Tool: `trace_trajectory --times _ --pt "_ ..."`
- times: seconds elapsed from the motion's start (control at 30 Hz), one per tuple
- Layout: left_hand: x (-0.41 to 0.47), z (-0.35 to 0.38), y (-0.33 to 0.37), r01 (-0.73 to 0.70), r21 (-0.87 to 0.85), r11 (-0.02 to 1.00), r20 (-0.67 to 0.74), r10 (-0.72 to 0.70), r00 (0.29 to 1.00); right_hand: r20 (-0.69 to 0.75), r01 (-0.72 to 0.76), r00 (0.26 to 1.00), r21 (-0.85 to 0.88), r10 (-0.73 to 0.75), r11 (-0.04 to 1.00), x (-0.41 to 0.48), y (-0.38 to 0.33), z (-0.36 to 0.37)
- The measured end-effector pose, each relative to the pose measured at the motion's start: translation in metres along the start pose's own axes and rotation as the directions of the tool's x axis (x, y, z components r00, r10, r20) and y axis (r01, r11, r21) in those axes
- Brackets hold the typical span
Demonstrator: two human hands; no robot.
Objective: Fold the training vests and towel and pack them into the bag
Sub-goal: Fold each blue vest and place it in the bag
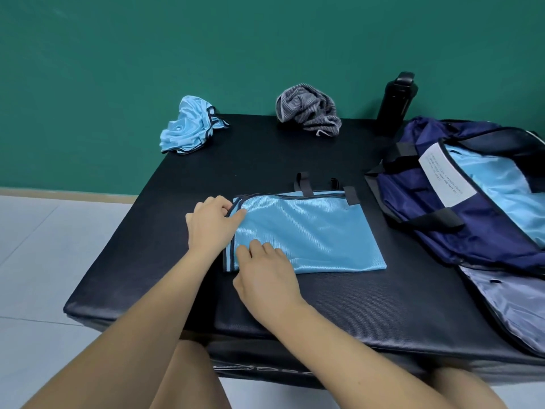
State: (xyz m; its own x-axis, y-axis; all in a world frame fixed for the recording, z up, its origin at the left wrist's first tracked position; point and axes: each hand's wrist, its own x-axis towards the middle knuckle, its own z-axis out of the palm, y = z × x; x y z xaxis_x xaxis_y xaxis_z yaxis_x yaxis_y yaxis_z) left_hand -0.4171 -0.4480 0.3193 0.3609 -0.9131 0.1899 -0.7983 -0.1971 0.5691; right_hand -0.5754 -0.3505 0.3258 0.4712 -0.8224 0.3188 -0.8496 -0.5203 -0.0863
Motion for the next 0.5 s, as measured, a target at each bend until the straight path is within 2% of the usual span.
trace_trajectory --times 0.2,0.3,0.4,0.5 --pt "-0.004 -0.002 -0.001 -0.046 -0.057 0.997 -0.014 0.045 0.999 0.15 -0.038 0.988 -0.061 0.047 0.997 0.003 -0.007 0.001" --pt "-0.006 -0.004 -0.001 -0.025 0.029 0.999 0.0 0.025 1.0 0.15 -0.043 0.988 -0.027 0.046 0.999 0.0 -0.008 0.001" --pt "-0.003 -0.009 0.003 0.03 0.148 0.989 0.081 -0.042 0.996 0.126 -0.044 0.991 -0.012 0.045 0.999 -0.002 -0.007 0.001" --pt "0.003 -0.014 0.005 0.058 0.144 0.988 0.185 -0.084 0.979 0.108 -0.046 0.993 -0.004 0.047 0.999 -0.003 -0.007 0.0"
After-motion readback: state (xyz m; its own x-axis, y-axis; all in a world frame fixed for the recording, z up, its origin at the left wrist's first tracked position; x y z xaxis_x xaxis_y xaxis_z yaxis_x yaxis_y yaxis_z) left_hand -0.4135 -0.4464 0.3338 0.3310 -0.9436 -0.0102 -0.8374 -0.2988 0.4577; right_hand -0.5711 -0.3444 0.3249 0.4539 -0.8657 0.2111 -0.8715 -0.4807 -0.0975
